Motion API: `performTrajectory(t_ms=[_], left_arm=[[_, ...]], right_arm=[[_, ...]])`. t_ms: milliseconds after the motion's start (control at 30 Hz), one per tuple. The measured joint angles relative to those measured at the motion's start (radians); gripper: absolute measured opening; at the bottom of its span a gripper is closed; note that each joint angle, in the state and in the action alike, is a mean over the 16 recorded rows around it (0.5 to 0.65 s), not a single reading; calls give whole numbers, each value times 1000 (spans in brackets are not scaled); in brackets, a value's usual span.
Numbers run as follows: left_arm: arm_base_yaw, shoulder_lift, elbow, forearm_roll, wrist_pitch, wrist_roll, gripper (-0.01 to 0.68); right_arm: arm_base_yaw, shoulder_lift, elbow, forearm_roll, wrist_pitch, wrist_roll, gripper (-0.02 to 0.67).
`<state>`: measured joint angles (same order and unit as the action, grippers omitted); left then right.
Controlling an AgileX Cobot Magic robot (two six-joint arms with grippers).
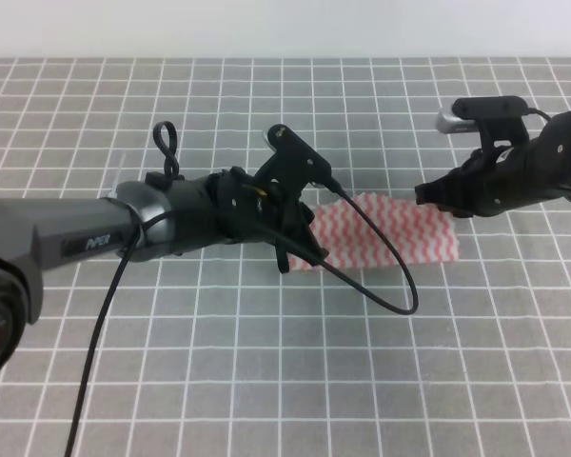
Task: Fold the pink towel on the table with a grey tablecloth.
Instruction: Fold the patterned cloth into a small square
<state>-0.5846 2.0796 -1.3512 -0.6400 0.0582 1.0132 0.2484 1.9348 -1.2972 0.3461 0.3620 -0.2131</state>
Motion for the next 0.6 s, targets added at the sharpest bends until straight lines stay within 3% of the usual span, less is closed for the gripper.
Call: performTrajectory(t_ms=[300,600], left_arm=[[11,1,0,-2,-43,-1,236],[62,-16,0,-42,-85,-2,243]], right_arm=[[0,0,0,0,-29,-1,129],[0,-10,0,-9,-15,0,139]])
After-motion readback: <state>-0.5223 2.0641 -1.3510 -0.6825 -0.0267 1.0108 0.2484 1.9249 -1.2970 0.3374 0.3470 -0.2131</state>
